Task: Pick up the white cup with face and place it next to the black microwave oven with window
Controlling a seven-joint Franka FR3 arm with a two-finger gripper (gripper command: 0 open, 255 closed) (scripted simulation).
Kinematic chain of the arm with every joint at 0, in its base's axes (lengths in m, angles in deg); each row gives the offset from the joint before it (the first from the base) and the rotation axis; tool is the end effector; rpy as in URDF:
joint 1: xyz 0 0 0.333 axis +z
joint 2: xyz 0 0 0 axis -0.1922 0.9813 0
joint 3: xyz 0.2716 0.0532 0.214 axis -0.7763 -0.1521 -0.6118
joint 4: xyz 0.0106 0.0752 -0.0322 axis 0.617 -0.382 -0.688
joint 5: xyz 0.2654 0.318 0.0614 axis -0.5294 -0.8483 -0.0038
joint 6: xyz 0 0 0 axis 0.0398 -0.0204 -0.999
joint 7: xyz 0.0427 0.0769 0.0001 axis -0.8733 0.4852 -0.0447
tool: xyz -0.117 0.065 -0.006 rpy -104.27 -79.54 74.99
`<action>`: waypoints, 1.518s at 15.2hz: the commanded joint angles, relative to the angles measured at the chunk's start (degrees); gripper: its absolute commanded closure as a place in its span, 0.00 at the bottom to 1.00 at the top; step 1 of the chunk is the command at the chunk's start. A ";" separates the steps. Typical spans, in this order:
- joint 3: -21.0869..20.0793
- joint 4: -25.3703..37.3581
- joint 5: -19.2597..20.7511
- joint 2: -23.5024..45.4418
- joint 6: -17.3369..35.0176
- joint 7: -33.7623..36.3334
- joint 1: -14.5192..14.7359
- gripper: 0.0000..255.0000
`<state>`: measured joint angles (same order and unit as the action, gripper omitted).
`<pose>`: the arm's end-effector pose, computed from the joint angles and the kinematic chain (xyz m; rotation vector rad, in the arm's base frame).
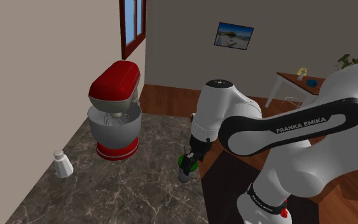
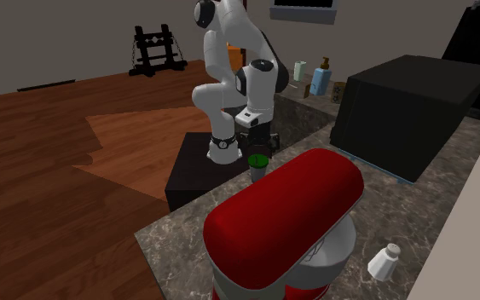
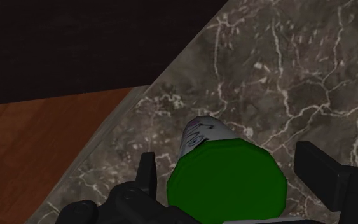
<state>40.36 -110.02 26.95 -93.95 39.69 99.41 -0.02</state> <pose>0.2648 0.1498 0.3346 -3.1285 0.0964 -0.0121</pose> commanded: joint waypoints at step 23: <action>2.23 5.88 2.17 -5.29 -11.09 0.31 -0.64 1.00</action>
<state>42.38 -104.80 28.93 -98.76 29.75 99.64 -0.63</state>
